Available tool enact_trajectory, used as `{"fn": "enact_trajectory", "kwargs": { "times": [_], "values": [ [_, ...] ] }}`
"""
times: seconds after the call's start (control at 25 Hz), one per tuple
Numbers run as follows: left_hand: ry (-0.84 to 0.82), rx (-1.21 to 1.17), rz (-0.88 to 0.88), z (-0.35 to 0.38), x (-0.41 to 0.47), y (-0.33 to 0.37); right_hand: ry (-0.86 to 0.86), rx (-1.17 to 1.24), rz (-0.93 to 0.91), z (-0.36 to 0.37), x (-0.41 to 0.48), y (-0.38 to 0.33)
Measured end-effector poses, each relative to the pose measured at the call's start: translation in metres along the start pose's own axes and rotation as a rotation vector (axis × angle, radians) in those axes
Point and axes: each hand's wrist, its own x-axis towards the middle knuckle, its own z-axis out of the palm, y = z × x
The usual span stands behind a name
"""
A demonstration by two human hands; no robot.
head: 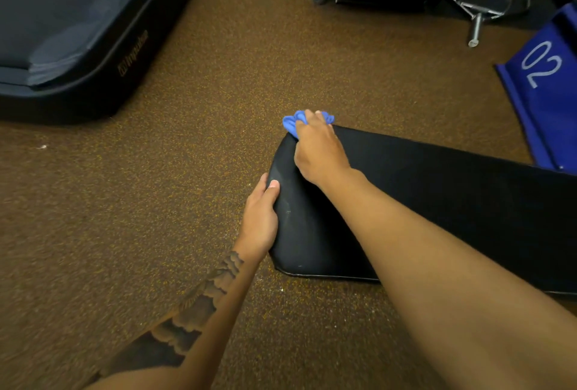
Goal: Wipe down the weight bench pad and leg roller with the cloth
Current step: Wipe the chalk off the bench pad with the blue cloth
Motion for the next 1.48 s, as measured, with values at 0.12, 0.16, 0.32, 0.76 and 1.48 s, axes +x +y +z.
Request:
{"fn": "enact_trajectory", "kwargs": {
  "times": [0.12, 0.16, 0.32, 0.76, 1.48],
  "values": [
    [0.023, 0.052, 0.018, 0.001, 0.001, 0.001, -0.044, 0.106, -0.143, 0.002, -0.058, 0.003],
    [0.022, 0.072, 0.02, 0.001, 0.002, -0.001, -0.078, 0.13, -0.175, 0.0, -0.08, 0.006],
    [0.007, 0.038, -0.011, 0.0, 0.001, -0.003, -0.098, 0.031, -0.083, -0.011, -0.08, 0.033],
    [0.028, -0.04, 0.032, 0.003, 0.0, -0.002, -0.071, 0.102, -0.074, 0.003, -0.046, -0.016],
    [-0.021, -0.286, -0.091, -0.002, 0.005, -0.008, -0.049, 0.073, -0.03, 0.004, -0.091, -0.043]
  ]
}}
